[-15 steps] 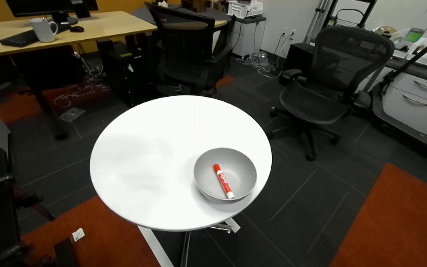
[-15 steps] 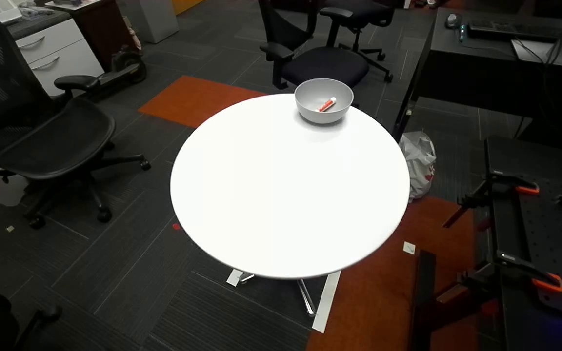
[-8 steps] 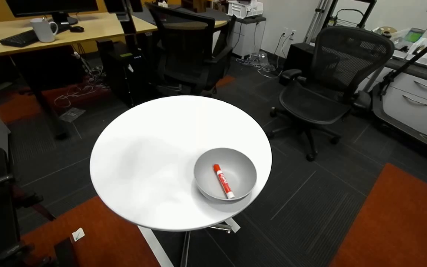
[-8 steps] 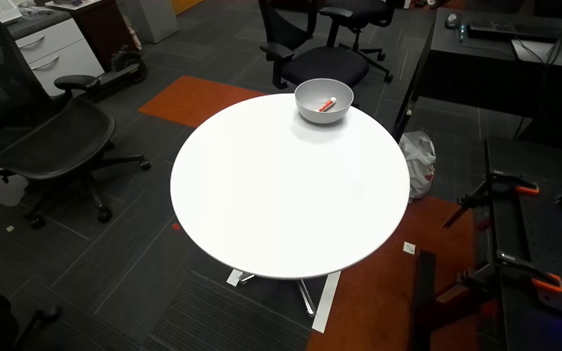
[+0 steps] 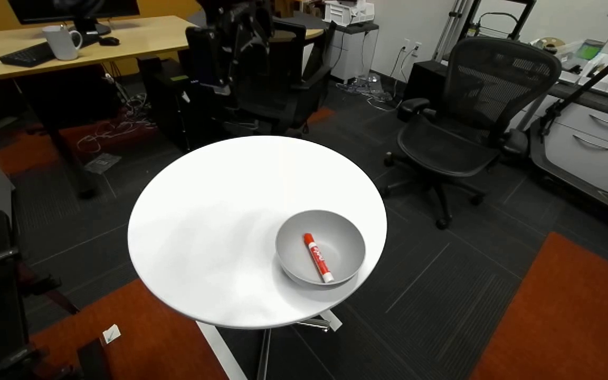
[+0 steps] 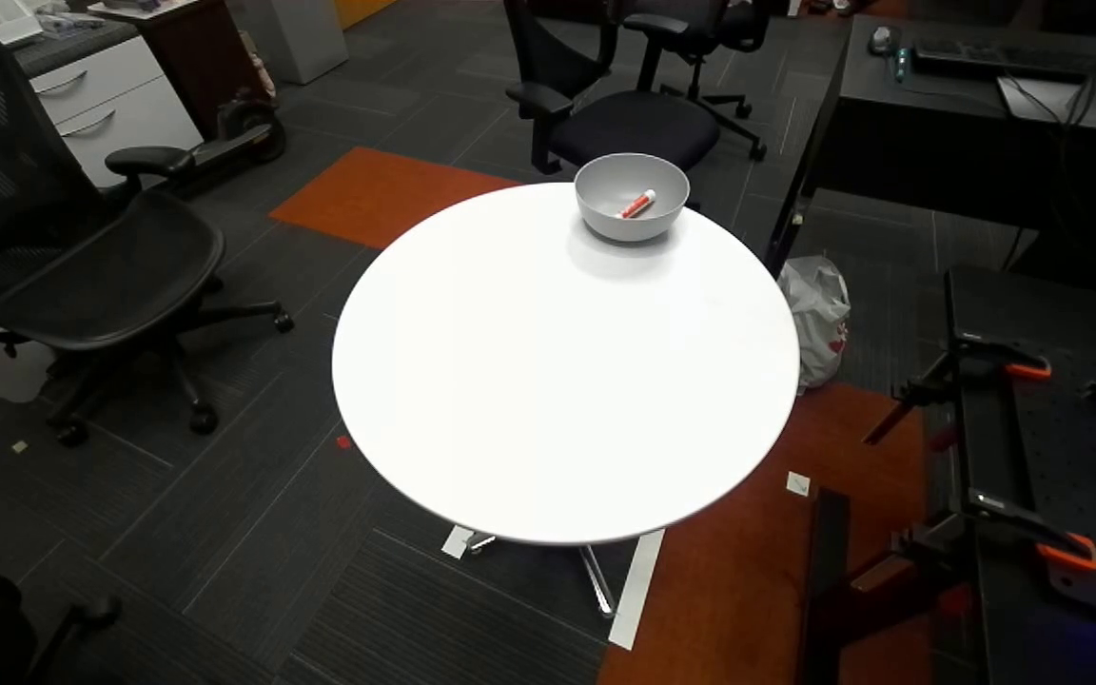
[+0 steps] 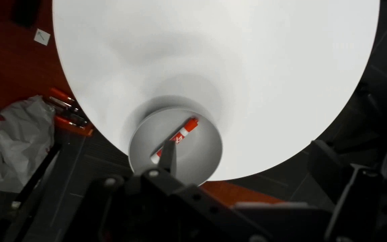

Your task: Remove the red marker from the grey bowl, place the marker back in the bowl then take it out of the bowl

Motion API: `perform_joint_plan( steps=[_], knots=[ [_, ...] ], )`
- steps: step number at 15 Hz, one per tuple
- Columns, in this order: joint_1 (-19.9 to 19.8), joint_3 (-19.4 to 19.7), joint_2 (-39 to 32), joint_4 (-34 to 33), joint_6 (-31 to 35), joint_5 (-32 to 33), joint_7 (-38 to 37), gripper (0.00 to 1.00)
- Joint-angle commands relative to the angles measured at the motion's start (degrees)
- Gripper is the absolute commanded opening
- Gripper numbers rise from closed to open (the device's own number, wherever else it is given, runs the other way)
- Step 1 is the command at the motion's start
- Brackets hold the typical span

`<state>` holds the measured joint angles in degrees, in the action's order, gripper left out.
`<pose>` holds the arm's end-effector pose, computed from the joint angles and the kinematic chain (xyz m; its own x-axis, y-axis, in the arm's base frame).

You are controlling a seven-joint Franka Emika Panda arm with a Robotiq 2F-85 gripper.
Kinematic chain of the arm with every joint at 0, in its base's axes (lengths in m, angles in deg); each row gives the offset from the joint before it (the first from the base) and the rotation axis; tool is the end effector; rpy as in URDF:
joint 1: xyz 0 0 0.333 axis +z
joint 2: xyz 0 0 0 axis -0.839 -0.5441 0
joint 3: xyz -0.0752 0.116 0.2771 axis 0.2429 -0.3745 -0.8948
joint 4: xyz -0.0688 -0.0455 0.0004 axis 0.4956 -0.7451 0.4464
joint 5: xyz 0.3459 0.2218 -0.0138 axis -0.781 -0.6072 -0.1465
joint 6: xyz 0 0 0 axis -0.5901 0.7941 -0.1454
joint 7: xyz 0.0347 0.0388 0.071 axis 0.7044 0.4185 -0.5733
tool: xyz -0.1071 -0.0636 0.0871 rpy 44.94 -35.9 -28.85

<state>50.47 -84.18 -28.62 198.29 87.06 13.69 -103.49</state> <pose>0.5872 -0.1176 0.3763 0.4395 -0.8954 0.0720 -0.8762 -0.4450 -0.1852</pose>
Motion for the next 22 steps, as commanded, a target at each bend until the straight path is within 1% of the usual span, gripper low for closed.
perform_joint_plan(
  steps=[1,3,5,6,7,8,13,14,15,16,18,22],
  knots=[
    [0.06,1.87,-3.00,-0.38,2.15,2.88,-11.20,1.00],
    [0.29,2.91,-4.63,-0.14,2.75,3.82,-17.43,1.00],
    [0.42,3.63,-5.72,0.41,3.57,2.90,-22.93,1.00],
    [0.53,3.69,-5.72,0.98,5.15,2.00,-24.60,1.00],
    [0.73,3.36,-5.05,1.72,6.00,2.11,-23.28,1.00],
    [0.32,3.51,-6.11,0.27,3.80,2.40,-21.19,1.00],
    [0.58,3.47,-6.25,0.41,4.67,2.35,-21.33,1.00],
    [0.77,3.98,-6.99,-0.50,4.69,3.69,-24.27,1.00],
    [0.70,4.16,-7.74,-1.48,3.81,3.43,-25.16,1.00],
    [0.70,4.58,-8.63,-2.51,3.28,3.63,-27.59,1.00],
    [0.20,5.07,-11.16,-5.44,1.16,2.07,-29.64,1.00],
    [-0.15,6.57,-17.70,-12.91,-5.39,1.49,-36.00,1.00]
  ],
)
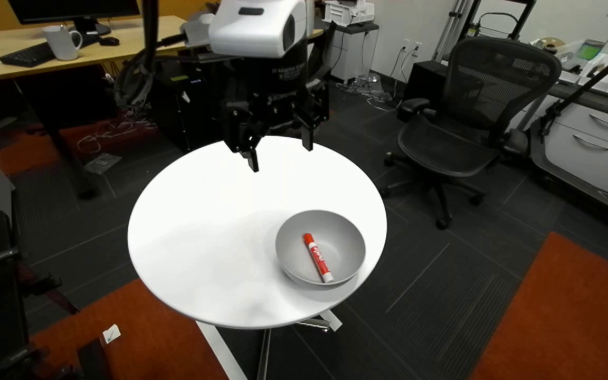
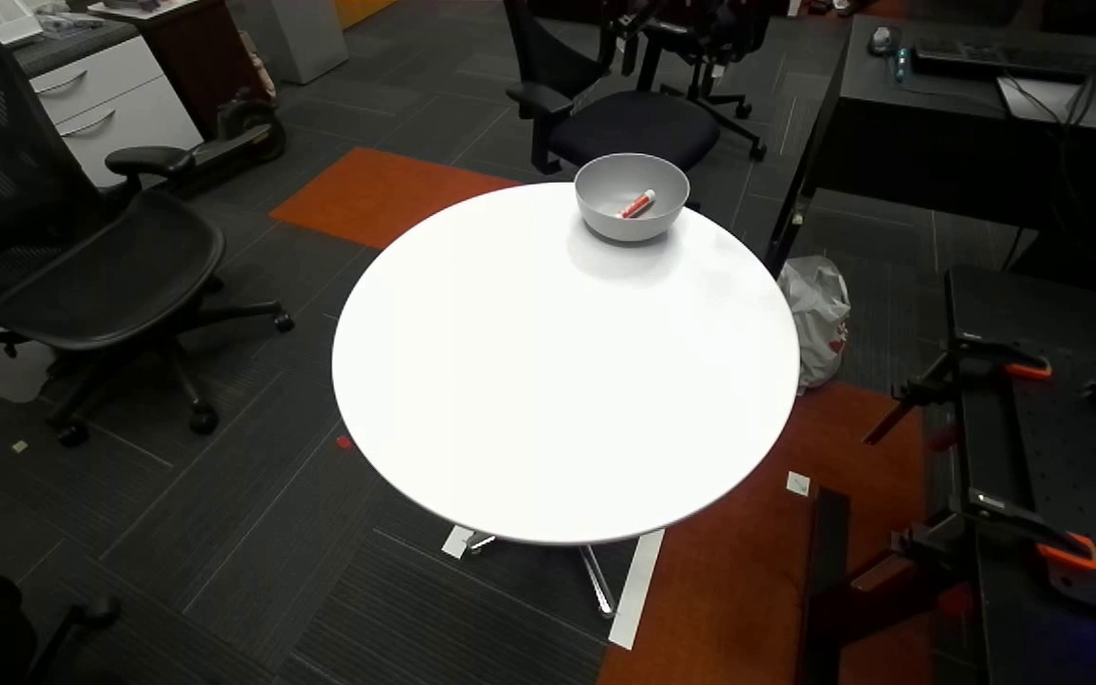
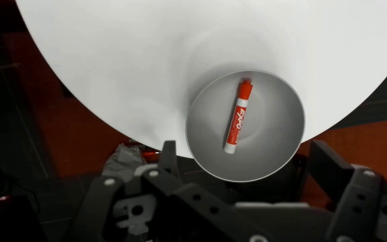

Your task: Remove the red marker from the grey bowl, place the marker back in the bowl then take it out of the bowl

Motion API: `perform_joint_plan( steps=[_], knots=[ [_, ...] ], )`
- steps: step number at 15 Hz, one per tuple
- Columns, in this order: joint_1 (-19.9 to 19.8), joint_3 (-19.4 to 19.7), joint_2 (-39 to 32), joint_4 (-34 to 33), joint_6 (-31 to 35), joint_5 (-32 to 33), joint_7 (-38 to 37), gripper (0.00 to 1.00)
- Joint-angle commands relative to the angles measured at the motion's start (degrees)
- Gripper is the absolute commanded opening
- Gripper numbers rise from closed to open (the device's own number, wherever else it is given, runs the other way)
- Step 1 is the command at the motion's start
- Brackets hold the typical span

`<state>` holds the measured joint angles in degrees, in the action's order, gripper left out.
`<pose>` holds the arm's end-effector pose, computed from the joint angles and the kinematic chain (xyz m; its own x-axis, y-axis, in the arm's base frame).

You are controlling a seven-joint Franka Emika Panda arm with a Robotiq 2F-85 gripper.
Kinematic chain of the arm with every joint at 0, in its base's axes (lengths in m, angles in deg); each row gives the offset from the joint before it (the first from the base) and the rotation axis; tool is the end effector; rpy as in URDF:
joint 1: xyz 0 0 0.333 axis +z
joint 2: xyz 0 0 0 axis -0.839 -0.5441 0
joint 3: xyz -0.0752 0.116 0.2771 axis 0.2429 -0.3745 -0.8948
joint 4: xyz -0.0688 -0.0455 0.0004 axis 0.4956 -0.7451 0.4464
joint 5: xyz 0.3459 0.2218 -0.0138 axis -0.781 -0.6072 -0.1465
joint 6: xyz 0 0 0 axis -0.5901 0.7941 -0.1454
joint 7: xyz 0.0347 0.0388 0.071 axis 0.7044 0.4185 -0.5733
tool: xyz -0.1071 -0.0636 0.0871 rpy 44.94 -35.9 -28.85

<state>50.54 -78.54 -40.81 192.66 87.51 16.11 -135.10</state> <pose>0.6018 -0.1837 0.2968 -0.1561 -0.9873 0.0289 -0.9846 0.1532 -0.0843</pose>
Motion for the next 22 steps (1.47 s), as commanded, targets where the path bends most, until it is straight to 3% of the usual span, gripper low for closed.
perform_joint_plan(
  steps=[1,7,14,22],
  knots=[
    [-0.40,1.17,-7.25,-9.24,-7.74,-1.44,-5.50,1.00],
    [-1.91,1.44,-16.03,-17.00,-11.94,-4.13,-10.43,1.00],
    [-4.79,1.29,-21.62,-17.53,-6.27,-9.92,-9.14,1.00],
    [-4.11,2.05,-25.34,-17.66,0.67,-9.15,-10.24,1.00]
  ],
)
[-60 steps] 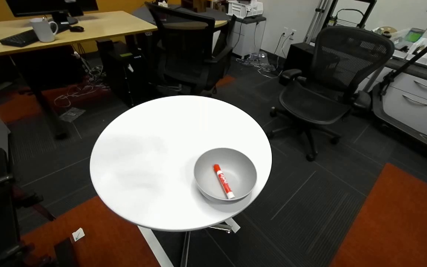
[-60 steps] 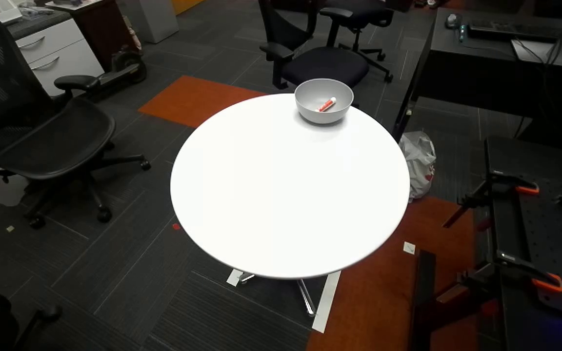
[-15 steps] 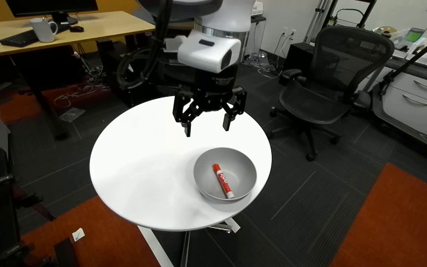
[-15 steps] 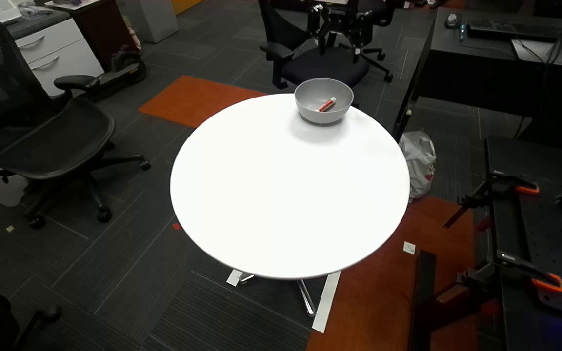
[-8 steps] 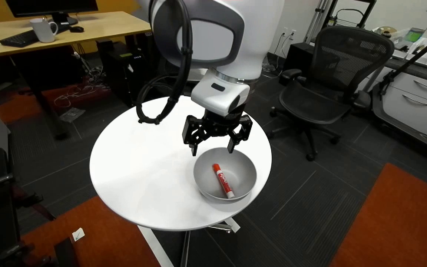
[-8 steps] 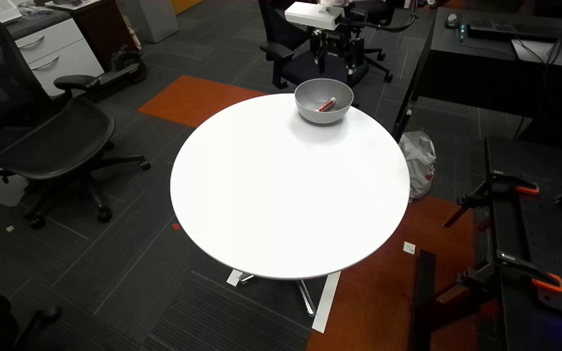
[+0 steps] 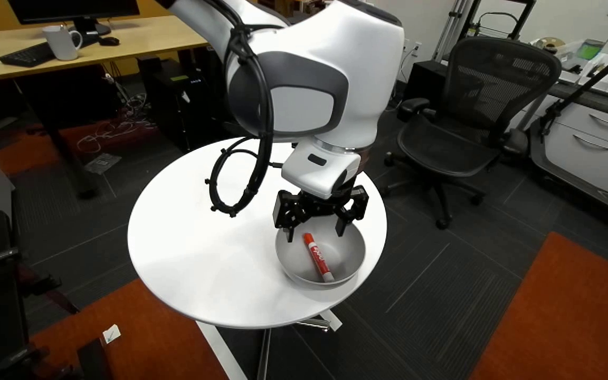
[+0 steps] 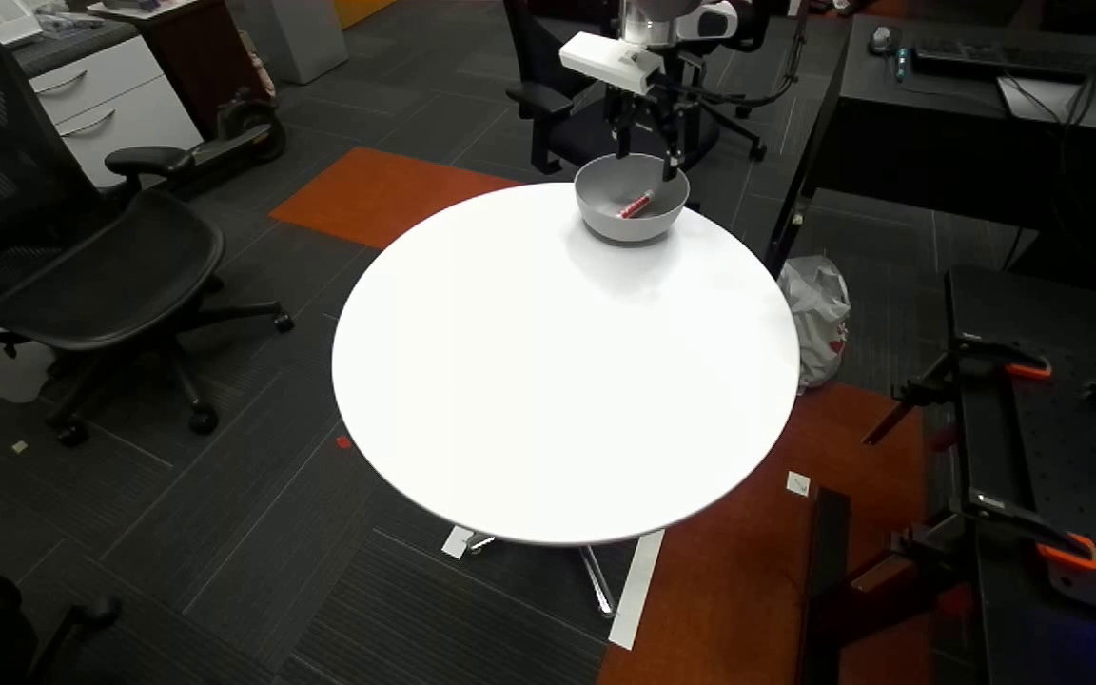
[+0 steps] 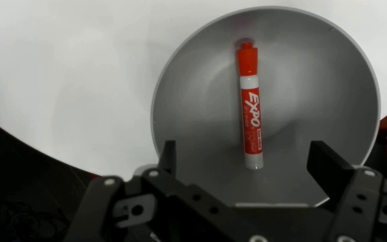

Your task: Remove the red marker from the grey bowl, place the marker back in the bowl then take it out of the bowl

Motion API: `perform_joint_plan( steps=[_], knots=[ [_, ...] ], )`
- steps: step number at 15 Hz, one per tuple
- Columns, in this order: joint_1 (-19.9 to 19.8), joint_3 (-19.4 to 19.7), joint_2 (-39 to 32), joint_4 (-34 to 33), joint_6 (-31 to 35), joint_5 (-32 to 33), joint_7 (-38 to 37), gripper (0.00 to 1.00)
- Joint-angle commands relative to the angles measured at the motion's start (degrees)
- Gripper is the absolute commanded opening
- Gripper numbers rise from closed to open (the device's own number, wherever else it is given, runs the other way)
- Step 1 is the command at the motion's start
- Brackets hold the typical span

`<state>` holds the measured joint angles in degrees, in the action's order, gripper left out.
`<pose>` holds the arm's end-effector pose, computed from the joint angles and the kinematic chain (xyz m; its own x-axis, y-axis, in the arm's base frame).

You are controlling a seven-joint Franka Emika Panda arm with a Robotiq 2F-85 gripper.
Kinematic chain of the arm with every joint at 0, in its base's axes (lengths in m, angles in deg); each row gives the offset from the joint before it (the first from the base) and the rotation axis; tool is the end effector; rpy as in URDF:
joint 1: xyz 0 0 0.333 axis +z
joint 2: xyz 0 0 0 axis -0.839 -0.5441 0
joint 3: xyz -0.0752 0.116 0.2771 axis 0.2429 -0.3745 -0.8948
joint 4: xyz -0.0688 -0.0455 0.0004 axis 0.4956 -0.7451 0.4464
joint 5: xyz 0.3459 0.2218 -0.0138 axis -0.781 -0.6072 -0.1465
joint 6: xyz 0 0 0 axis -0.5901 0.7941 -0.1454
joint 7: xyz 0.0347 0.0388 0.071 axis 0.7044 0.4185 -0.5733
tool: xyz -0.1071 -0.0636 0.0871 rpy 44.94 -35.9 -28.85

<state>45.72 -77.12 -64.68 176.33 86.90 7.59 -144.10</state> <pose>0.6340 -0.2573 0.1553 -0.4697 -0.8828 -0.0055 -0.8822 0.4692 0.0398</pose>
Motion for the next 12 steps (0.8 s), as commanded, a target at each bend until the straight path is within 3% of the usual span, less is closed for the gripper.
perform_joint_plan(
  steps=[1,12],
  knots=[
    [0.71,0.65,-1.90,-1.56,1.41,-0.64,-1.28,1.00],
    [0.56,0.42,-6.88,-5.70,1.25,-0.87,-1.14,1.00]
  ],
)
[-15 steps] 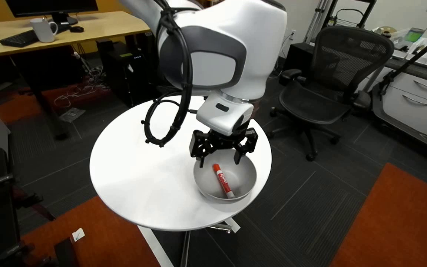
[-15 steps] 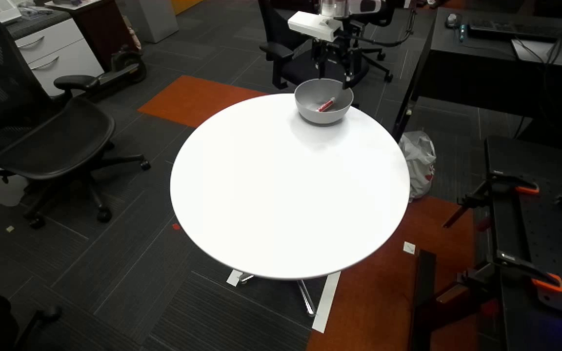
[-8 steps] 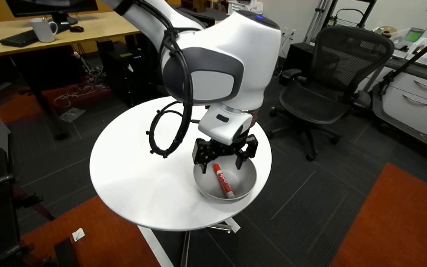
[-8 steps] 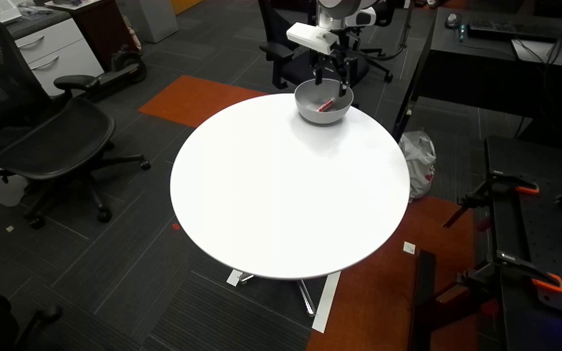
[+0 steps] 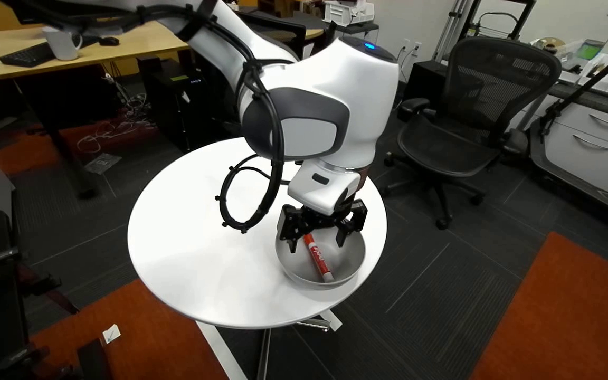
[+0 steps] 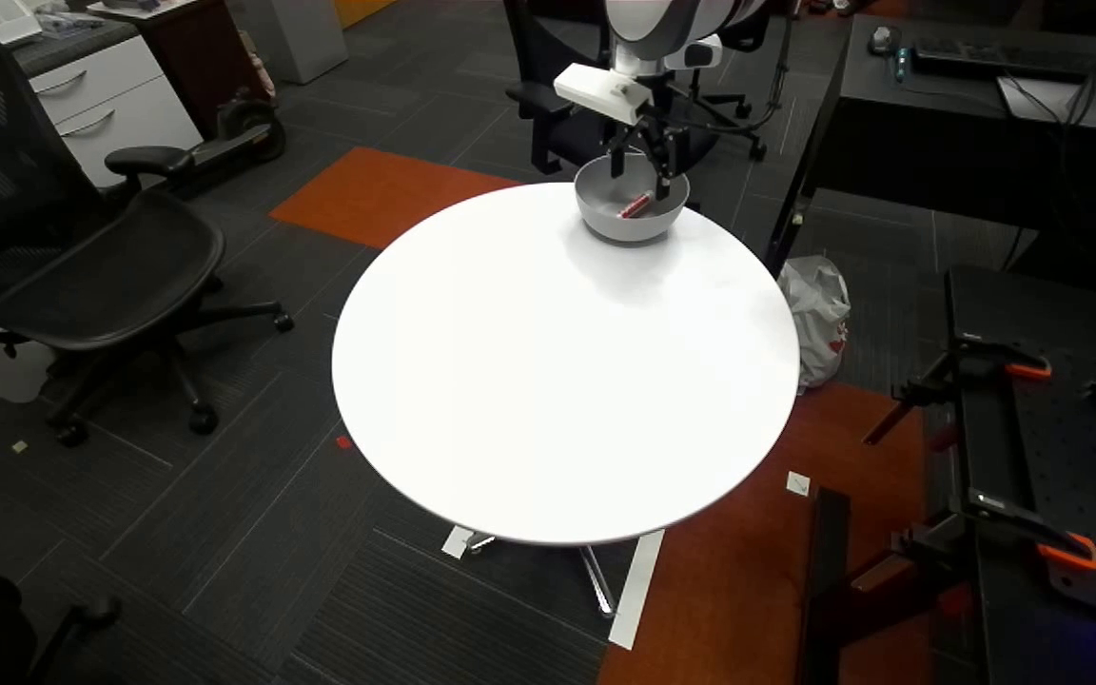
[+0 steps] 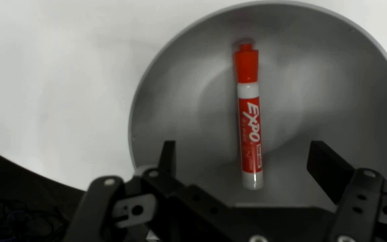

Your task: Remove the red marker from the grey bowl, place the marker back in the bowl then take it out of the bowl

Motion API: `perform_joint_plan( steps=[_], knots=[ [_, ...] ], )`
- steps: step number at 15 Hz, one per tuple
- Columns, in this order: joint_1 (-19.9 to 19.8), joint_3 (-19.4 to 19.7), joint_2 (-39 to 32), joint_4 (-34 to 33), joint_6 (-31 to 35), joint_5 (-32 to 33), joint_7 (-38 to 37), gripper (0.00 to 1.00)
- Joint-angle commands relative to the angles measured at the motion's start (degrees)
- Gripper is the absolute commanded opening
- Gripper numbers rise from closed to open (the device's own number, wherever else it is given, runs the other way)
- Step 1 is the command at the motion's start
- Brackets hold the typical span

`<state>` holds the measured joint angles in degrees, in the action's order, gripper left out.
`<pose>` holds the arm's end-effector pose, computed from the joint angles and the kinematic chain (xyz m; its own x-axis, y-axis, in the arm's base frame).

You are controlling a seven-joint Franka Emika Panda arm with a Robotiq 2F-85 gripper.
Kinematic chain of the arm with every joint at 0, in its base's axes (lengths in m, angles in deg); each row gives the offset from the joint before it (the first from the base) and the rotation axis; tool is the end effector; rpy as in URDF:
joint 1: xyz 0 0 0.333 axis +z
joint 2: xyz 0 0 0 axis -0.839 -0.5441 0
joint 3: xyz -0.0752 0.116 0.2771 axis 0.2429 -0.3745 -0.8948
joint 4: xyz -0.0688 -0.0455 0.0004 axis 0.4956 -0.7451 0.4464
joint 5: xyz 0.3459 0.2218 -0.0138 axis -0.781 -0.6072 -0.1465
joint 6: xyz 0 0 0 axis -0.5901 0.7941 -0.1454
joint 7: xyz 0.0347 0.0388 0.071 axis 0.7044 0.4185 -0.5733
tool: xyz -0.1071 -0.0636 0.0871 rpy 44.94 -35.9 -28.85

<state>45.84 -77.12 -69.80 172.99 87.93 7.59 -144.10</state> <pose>0.6418 -0.2585 0.1209 -0.4606 -0.8875 0.0128 -0.8862 0.4606 0.0502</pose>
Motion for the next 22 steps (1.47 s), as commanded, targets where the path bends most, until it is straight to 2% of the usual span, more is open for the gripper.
perform_joint_plan(
  steps=[1,13,14,15,16,22],
  knots=[
    [0.39,0.38,-2.18,-2.65,0.09,-0.97,-1.16,1.00],
    [0.34,0.10,-6.03,-4.60,-0.33,-1.33,-1.10,1.00],
    [0.40,0.13,-6.26,-4.74,-0.40,-1.27,-1.14,0.75],
    [0.57,0.25,-6.47,-4.81,-0.41,-1.12,-1.29,0.74],
    [0.60,0.22,-6.65,-4.85,-0.39,-1.13,-1.24,0.68],
    [0.72,0.14,-7.17,-5.31,-0.59,-1.15,-1.11,0.20]
  ],
)
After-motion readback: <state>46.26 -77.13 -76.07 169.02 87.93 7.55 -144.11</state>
